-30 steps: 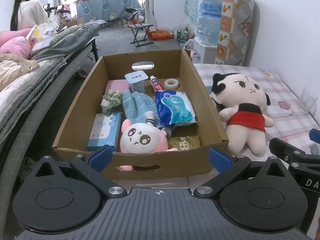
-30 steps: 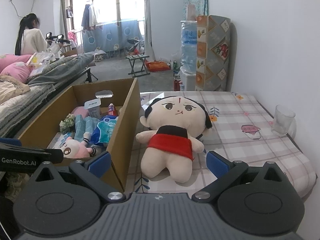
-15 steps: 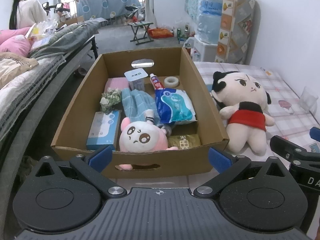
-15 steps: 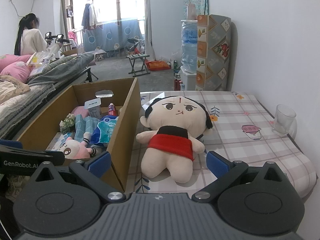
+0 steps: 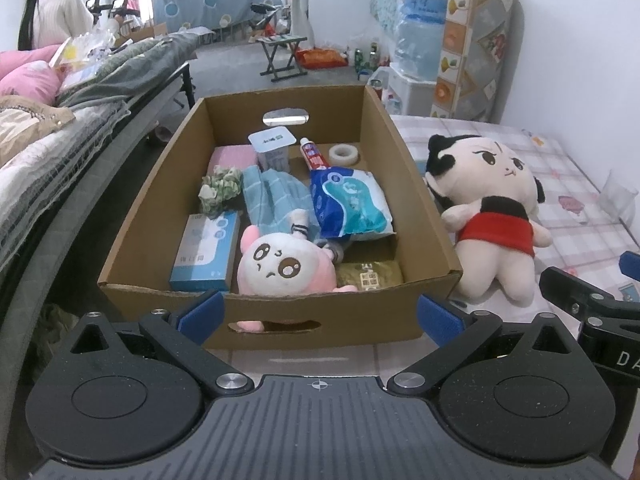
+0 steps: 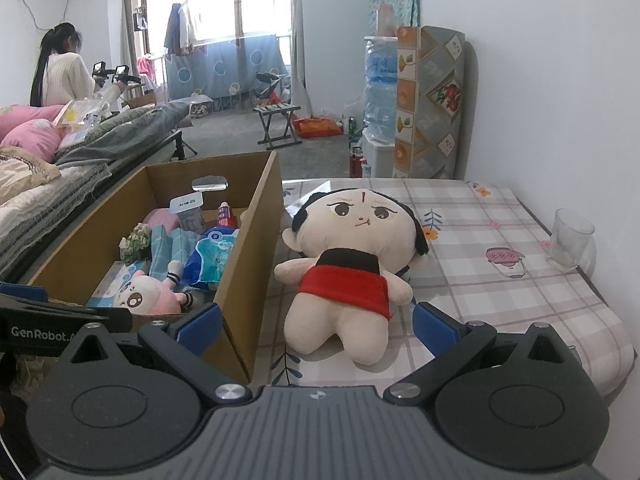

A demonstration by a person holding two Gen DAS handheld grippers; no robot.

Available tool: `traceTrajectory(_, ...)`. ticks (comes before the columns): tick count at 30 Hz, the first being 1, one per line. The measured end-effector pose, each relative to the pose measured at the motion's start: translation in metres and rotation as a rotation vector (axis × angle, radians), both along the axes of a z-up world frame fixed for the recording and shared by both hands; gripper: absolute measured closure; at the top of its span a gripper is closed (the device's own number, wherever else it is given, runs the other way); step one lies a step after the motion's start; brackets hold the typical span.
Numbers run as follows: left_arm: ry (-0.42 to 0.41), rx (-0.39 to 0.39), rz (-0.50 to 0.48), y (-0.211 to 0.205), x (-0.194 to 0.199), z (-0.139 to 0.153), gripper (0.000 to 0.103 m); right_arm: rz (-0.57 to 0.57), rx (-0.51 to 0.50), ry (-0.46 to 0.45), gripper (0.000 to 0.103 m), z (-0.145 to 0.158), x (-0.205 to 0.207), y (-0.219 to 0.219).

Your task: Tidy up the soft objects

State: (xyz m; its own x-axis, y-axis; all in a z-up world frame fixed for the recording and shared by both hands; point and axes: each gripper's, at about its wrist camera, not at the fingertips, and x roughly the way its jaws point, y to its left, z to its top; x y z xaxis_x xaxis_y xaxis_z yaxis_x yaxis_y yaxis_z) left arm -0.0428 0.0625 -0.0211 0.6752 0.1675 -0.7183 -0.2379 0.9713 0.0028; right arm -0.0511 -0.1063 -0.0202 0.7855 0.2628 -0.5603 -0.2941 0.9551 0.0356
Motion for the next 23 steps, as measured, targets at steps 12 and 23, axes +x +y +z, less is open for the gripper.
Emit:
traceTrajectory(12,0.011,-0.01,0.003,0.0027,0.0018,-0.0029,0.0,0.003,-0.004,0.008,0.039,-0.001,0.0024,0.0011)
traceTrajectory(23,0.015,-0.012,0.005,0.0035,0.0022,-0.0044,0.0,0.004,-0.003,0.012,0.039,-0.0019,0.0038,0.0019)
